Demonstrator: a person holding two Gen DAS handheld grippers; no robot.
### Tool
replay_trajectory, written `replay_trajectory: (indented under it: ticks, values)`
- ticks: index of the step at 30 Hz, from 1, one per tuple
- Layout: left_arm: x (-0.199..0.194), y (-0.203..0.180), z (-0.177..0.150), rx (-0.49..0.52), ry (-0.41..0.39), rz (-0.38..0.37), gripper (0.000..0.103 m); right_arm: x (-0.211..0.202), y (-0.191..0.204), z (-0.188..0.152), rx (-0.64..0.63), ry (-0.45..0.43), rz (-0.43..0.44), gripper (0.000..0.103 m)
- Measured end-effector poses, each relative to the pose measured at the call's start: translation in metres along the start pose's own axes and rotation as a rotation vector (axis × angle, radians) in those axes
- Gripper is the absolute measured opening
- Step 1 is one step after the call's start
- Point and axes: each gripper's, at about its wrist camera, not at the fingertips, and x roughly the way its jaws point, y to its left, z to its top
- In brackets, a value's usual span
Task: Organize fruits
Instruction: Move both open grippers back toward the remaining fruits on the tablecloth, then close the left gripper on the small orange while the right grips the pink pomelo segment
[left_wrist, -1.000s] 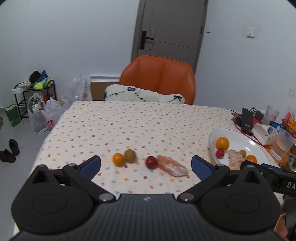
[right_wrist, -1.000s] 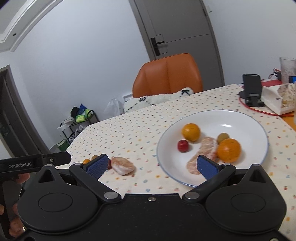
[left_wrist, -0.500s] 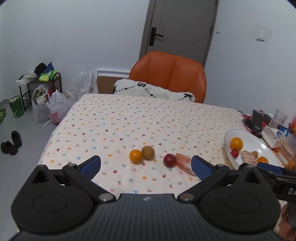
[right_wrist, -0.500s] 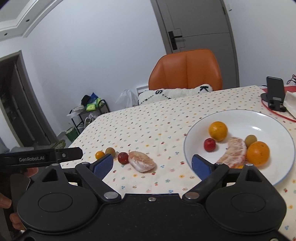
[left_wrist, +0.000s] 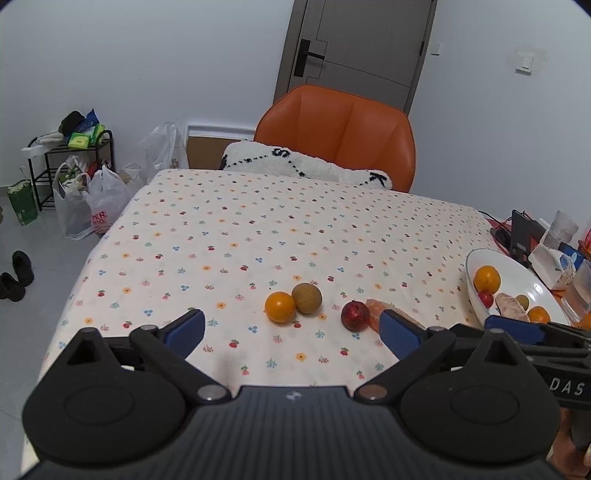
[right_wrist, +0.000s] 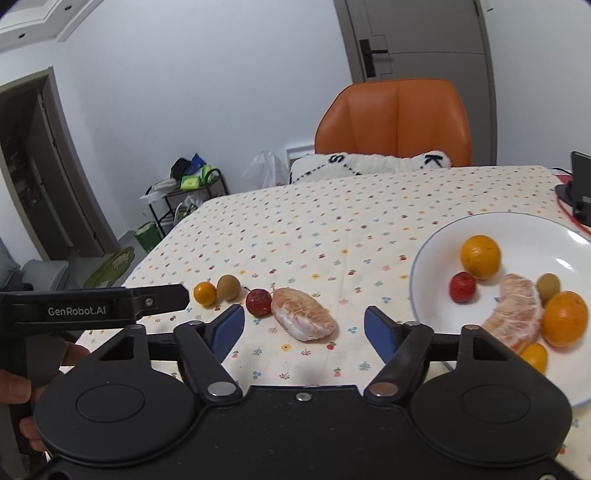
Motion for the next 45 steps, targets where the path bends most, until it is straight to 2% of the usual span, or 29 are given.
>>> replay_trajectory:
  ticks: [4, 12, 18, 21, 26, 32, 36, 39, 45]
  values:
    - [0.009, 0.004, 0.001, 0.003, -0.001, -0.002, 0.094, 0.013, 0.001, 0.002, 0.002, 0.028, 0.01, 0.061]
    - [0.028, 0.011, 0.003, -0.006, 0.021, -0.009, 0.065, 0.035, 0.004, 0.006, -0.015, 0.06, 0.012, 0.058]
    - [0.041, 0.014, 0.003, -0.008, 0.025, -0.002, 0.048, 0.048, 0.003, 0.008, -0.034, 0.076, -0.001, 0.058]
    - [0.047, 0.015, 0.003, -0.007, 0.026, -0.003, 0.044, 0.053, 0.004, 0.008, -0.048, 0.084, -0.001, 0.058]
    - [0.053, 0.013, 0.002, 0.005, 0.024, -0.008, 0.043, 0.062, 0.007, 0.007, -0.063, 0.099, 0.0, 0.056]
    - [0.054, 0.015, 0.001, 0.003, 0.032, -0.019, 0.022, 0.067, 0.012, 0.007, -0.103, 0.108, -0.014, 0.056]
    - [0.05, 0.014, 0.0, 0.005, 0.032, -0.016, 0.022, 0.068, 0.015, 0.006, -0.133, 0.113, -0.018, 0.056]
    - [0.044, 0.013, -0.001, 0.004, 0.025, -0.023, 0.022, 0.065, 0.018, 0.004, -0.165, 0.121, -0.028, 0.043]
    - [0.032, 0.01, -0.003, 0.006, 0.01, -0.039, 0.022, 0.054, 0.021, -0.001, -0.182, 0.133, -0.001, 0.038]
